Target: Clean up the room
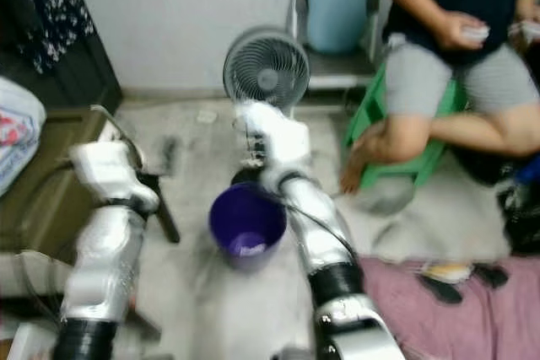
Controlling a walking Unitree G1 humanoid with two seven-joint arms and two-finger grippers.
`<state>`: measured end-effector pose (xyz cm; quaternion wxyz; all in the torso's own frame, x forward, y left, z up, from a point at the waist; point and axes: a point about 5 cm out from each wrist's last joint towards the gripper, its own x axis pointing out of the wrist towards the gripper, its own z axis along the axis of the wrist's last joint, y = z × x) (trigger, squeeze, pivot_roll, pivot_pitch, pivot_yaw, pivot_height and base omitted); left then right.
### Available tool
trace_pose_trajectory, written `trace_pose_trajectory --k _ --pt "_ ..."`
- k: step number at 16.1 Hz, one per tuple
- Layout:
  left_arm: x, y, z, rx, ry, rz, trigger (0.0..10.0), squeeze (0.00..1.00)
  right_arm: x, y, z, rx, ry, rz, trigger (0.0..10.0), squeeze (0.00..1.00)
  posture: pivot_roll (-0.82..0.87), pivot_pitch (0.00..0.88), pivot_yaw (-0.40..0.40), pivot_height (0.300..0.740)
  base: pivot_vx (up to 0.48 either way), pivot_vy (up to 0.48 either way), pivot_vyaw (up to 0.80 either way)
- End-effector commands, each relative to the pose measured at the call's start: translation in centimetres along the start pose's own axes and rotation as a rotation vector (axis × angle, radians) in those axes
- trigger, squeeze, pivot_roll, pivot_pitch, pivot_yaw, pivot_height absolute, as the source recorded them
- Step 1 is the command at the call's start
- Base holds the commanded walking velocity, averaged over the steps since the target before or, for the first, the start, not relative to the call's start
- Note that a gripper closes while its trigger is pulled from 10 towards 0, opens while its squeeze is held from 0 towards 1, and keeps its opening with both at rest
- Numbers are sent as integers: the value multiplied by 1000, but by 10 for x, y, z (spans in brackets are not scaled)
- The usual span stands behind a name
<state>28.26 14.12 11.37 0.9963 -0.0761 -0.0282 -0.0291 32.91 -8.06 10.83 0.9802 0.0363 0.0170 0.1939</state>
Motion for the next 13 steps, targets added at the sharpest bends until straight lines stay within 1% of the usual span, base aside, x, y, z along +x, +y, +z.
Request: trace_pose_trajectory --k 1,3,5,10,13 --pt "0 14 5 26 -14 38 10000 0 8 18 10 3 -39 57 10000 0 -25 0 -32 740 337 0 0" --pt "0 14 5 26 -13 37 10000 0 8 18 10 3 -41 58 10000 0 -25 0 -31 740 337 0 419" --pt "1 15 5 35 -10 63 10000 0 8 19 11 2 -45 61 10000 0 -23 0 -31 740 0 0 800" --pt "1 16 5 43 -12 68 10000 0 9 19 10 1 -46 66 10000 0 -20 0 -32 740 0 0 800" --pt "2 14 5 41 -14 60 10000 0 9 19 10 -3 -44 63 10000 0 -21 0 -32 740 0 0 546"
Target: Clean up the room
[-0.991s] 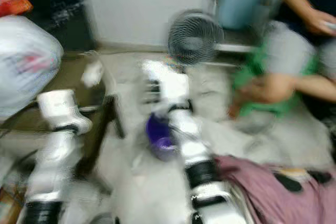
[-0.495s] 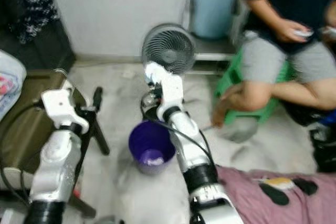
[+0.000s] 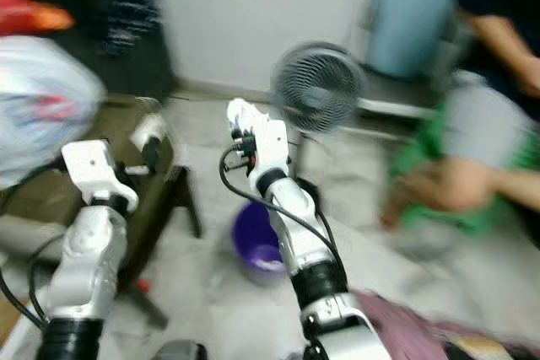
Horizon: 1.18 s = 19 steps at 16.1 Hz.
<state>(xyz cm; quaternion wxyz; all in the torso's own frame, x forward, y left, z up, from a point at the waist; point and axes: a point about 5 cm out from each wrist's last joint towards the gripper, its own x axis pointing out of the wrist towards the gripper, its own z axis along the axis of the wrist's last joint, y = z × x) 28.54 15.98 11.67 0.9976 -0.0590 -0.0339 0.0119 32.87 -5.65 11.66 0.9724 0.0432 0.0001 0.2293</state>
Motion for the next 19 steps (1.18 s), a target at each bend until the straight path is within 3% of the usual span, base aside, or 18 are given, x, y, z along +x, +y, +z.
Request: trace_pose_trajectory --k 1,8,11,14,16,19 --pt "0 -4 -1 4 2 -22 10000 0 0 -5 4 -11 -10 -12 10000 0 -24 0 -33 740 0 0 525" --pt "0 -6 -1 -11 -1 -29 10000 0 1 -8 3 11 5 -32 10000 0 -28 0 -37 740 0 0 76" --pt "1 -7 0 -16 -3 -34 10000 0 2 -9 2 18 12 -36 10000 0 -30 0 -38 740 0 0 -800" --pt "-1 -14 3 -66 -19 -122 10000 0 2 -11 5 15 -1 -42 10000 0 -30 0 -36 740 0 0 0" --pt "-4 -10 3 -60 -22 -129 10000 0 -2 -18 7 11 -9 -72 10000 0 -29 0 -34 740 0 0 0" --pt "-13 17 -3 10 9 -28 10000 0 -21 -43 11 1 -36 -164 10000 0 -40 0 -29 740 0 0 0"
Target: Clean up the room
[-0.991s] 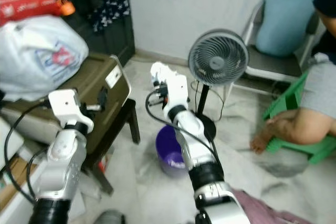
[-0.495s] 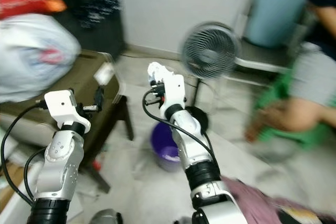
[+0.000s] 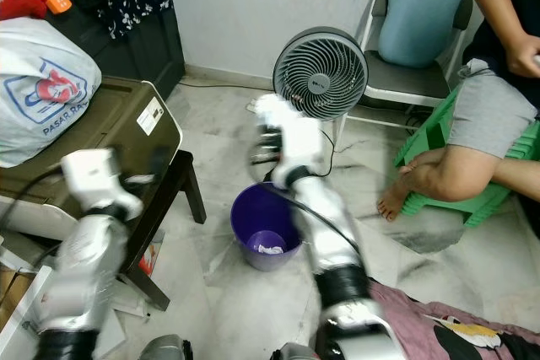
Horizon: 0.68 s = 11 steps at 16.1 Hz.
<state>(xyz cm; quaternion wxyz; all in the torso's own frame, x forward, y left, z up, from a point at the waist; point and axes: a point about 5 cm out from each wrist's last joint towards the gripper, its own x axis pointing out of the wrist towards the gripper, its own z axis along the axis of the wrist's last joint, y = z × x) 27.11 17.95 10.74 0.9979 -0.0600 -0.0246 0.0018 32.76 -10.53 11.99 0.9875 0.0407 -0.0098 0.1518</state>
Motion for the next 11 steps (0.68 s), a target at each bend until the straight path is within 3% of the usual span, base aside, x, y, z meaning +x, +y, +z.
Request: trace_pose_trajectory --k 1,5,7,10,11 --pt "-1 3 2 23 -5 21 10000 0 -4 -7 4 2 -16 -29 10000 0 -45 0 -27 740 0 0 0" --pt "-5 25 -6 41 24 119 10000 0 -21 -35 1 -58 -15 -158 10000 0 -61 0 -22 740 0 0 0" --pt "-3 24 -7 46 28 121 10000 0 -22 -34 1 -63 -11 -167 10000 0 -61 0 -22 740 0 0 0" --pt "-2 20 -4 48 14 91 10000 0 -22 -33 0 -57 6 -165 10000 0 -58 0 -22 740 0 0 -800" --pt "-1 17 -4 41 7 80 10000 0 -22 -33 0 -56 6 -161 10000 0 -58 0 -23 740 0 0 0"
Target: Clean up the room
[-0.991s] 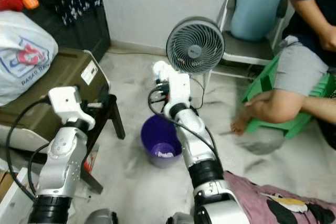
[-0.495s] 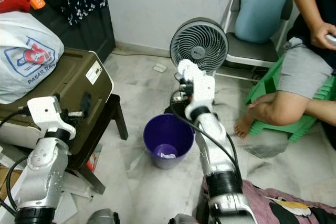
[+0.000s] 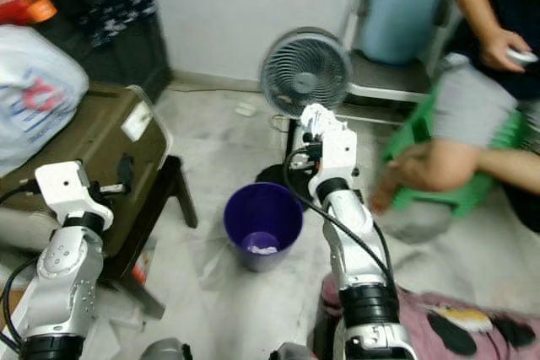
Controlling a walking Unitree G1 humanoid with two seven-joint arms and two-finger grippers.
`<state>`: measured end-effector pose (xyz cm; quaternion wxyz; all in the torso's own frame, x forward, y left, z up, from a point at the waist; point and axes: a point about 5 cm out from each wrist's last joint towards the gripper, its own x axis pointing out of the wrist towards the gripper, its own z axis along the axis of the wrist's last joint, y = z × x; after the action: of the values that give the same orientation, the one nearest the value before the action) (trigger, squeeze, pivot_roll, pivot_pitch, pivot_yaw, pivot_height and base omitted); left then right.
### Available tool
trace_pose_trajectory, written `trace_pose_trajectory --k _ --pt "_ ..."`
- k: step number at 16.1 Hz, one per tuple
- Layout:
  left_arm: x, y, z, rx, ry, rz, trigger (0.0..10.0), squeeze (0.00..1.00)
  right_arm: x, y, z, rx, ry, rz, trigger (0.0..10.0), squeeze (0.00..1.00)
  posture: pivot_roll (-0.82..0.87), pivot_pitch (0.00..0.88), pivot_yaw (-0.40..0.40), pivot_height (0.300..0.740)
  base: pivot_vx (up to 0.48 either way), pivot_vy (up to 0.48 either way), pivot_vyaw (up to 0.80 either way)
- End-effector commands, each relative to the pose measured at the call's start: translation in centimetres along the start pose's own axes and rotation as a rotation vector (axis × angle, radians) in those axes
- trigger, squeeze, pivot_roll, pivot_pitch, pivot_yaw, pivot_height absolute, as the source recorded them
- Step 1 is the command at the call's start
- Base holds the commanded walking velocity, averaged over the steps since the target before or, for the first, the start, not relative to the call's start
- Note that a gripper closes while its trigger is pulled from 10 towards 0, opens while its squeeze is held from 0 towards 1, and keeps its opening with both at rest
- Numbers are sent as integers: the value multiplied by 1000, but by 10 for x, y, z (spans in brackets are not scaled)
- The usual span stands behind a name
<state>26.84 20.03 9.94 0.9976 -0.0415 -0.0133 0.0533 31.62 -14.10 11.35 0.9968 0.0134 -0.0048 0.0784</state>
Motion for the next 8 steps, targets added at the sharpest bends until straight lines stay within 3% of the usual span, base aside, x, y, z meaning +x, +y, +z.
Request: trace_pose_trajectory --k 1,5,8 --pt "2 -6 3 1 -17 -31 10000 0 1 -1 4 -5 -9 -5 10000 0 -57 0 -24 740 0 0 0" --pt "2 -8 4 0 -29 -44 10000 0 1 2 6 -21 -18 12 10000 0 -57 0 -25 740 0 0 0" --pt "3 -9 4 0 -30 -51 10000 0 1 4 6 -35 -21 23 10000 0 -56 0 -26 740 0 0 800"
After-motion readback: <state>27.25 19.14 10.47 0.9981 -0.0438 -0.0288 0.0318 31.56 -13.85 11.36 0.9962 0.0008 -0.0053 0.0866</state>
